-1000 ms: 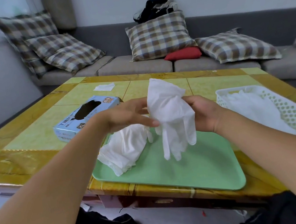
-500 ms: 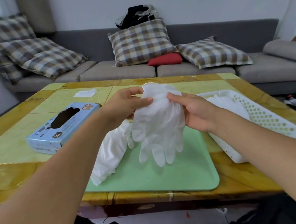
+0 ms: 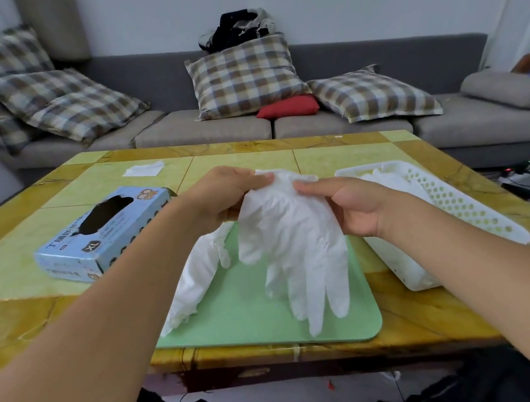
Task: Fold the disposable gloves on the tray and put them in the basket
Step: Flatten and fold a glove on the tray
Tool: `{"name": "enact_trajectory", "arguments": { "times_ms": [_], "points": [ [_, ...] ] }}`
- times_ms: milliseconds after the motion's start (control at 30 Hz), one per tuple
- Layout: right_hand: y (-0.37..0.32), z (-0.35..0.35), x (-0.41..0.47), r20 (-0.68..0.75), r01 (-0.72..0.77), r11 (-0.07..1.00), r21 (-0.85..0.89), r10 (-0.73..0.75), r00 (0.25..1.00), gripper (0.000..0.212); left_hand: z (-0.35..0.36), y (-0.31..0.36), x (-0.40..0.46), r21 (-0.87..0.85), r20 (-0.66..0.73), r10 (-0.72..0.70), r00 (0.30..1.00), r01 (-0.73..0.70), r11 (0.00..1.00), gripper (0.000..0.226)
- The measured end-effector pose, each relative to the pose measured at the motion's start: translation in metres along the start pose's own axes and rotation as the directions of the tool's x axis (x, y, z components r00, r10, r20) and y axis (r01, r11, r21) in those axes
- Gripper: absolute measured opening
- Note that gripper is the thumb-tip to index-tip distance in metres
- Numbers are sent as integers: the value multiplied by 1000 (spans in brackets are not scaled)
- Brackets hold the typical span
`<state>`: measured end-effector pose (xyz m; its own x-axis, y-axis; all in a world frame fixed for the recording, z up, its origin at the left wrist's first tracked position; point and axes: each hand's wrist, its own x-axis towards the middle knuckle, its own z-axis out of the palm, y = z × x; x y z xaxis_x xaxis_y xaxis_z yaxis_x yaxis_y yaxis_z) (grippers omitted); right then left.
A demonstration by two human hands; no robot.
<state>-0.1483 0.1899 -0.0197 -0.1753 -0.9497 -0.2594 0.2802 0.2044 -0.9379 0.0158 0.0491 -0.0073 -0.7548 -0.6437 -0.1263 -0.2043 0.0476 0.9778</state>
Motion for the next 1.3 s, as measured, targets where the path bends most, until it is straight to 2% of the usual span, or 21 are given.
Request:
{"name": "enact_trajectory", "arguments": {
  "times_ms": [67,133,200,300,367,400,467,500,567,633,700,800,867,900,967,1033,1100,1167,1233,1300],
  "points": [
    [9,-1,11,-98,-39,996,-82,30,995,31,1,-8,5,97,-42,-93,995,97,991,19],
    [12,-3,20,-224,4,988,-157,-39,974,28,5,-13,10,93,-87,-91,992,99,991,15],
    [6,-4,24,-293,182,961,-206,-238,926,23,8,-10,17,104,-173,108,979,-91,990,21],
    [-17,-7,16,-261,502,774,-386,-613,746,13,13,12,10,203,-231,489,841,-450,870,8],
    [-25,-10,5,-178,582,671,-460,-712,680,14,15,21,1,236,-191,607,771,-564,791,7],
    [-25,-11,1,-135,590,643,-488,-723,677,15,14,21,0,276,-153,623,767,-572,772,9],
    [-16,-17,-3,-56,531,608,-590,-687,724,13,10,9,-2,361,-26,564,825,-518,775,9],
    [-8,-21,-3,-7,472,582,-662,-635,773,10,9,-3,-2,411,50,500,865,-474,779,9],
    [11,-28,1,112,345,482,-805,-448,887,6,4,-28,4,526,205,361,910,-413,744,9],
    [31,-31,3,222,289,357,-888,-217,951,5,5,-50,6,624,344,205,916,-386,679,11],
    [44,-26,2,278,274,342,-899,-39,960,7,10,-63,5,681,452,27,892,-364,635,13],
    [45,-15,-1,308,228,356,-906,186,933,16,18,-60,-2,734,537,-184,823,-349,582,19],
    [43,-13,-1,284,148,366,-919,350,892,21,19,-53,-5,751,573,-289,767,-349,561,24],
    [43,-13,0,268,112,378,-919,390,881,23,18,-51,-6,739,588,-311,747,-341,581,22],
    [41,-14,5,249,105,406,-908,323,913,23,14,-50,-4,685,598,-256,760,-318,655,10],
    [39,-15,13,191,130,413,-901,109,976,16,9,-54,4,685,525,-132,841,-325,652,7],
    [42,-16,23,101,118,307,-944,-68,993,33,4,-60,11,769,425,-56,903,-328,549,18],
    [48,-15,30,51,59,117,-991,-72,996,58,-2,-66,15,826,391,-88,916,-308,472,27],
    [52,-14,37,22,22,-7,-1000,-17,1000,63,-11,-64,16,793,414,-118,903,-294,534,19],
    [48,-8,43,-6,-5,3,-1000,-129,992,50,-25,-59,13,727,391,-52,919,-274,629,12]
  ]
}}
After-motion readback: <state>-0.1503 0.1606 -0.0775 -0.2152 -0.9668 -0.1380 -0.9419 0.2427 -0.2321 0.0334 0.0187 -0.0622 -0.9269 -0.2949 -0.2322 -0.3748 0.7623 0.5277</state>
